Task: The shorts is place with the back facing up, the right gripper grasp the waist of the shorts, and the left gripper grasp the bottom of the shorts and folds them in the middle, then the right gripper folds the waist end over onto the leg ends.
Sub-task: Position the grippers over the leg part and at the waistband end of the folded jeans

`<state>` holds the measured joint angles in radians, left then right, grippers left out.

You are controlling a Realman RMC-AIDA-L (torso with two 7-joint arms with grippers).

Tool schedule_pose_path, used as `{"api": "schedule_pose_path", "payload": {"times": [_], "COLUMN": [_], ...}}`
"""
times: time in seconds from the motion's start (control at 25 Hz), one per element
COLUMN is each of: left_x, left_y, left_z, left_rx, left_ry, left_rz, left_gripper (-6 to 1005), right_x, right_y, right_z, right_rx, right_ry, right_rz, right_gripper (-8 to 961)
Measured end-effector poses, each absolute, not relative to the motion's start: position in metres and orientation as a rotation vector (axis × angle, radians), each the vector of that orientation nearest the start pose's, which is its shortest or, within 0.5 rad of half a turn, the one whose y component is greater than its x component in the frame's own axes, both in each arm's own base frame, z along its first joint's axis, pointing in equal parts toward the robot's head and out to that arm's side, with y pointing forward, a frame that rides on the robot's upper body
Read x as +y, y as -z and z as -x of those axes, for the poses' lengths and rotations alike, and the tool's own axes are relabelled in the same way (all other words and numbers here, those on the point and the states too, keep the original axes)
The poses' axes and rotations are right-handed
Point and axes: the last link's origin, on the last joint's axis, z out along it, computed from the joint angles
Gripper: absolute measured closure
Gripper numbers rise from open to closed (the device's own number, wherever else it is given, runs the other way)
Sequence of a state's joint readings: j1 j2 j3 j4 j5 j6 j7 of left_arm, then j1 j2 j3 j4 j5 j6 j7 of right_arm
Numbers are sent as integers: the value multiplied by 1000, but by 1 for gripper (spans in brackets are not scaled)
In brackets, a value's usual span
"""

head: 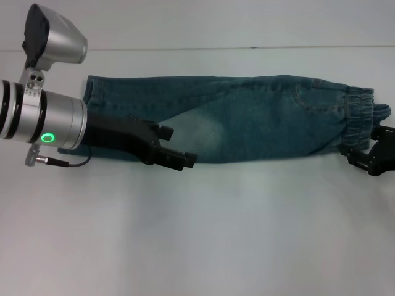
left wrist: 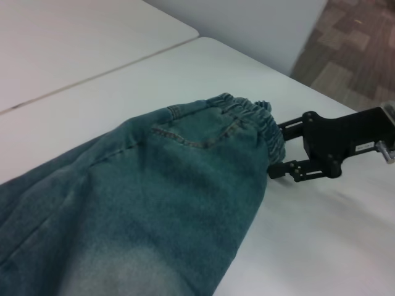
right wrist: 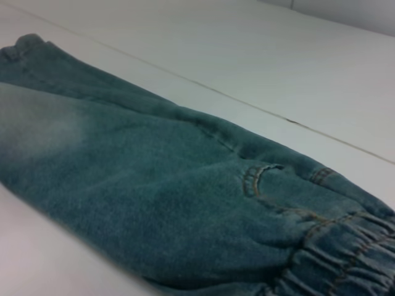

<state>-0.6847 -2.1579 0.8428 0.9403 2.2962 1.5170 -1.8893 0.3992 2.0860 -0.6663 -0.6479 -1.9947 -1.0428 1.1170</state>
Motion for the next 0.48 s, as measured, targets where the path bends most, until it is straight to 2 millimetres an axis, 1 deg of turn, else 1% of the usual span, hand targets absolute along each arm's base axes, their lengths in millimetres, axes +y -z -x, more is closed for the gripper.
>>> {"api": "schedule_pose_path", "payload": {"times": [0.16, 0.36, 0.48], "left_x": [369, 369, 370], "left_y": [16, 15, 16], "left_z": [196, 195, 191], "left_rx": [-798, -795, -774], "left_ry": [263, 281, 338], "left_rz": [2844, 2840, 2833], "left_gripper": [116, 123, 127], "right_x": [335, 333, 333], "right_y": [-14, -15, -15], "right_z": [-358, -358, -357], "right_rx": [569, 562, 562], "right_ry": [-186, -194, -199], "right_rz": [2310, 2318, 2319], "right_gripper": [379, 621, 709]}}
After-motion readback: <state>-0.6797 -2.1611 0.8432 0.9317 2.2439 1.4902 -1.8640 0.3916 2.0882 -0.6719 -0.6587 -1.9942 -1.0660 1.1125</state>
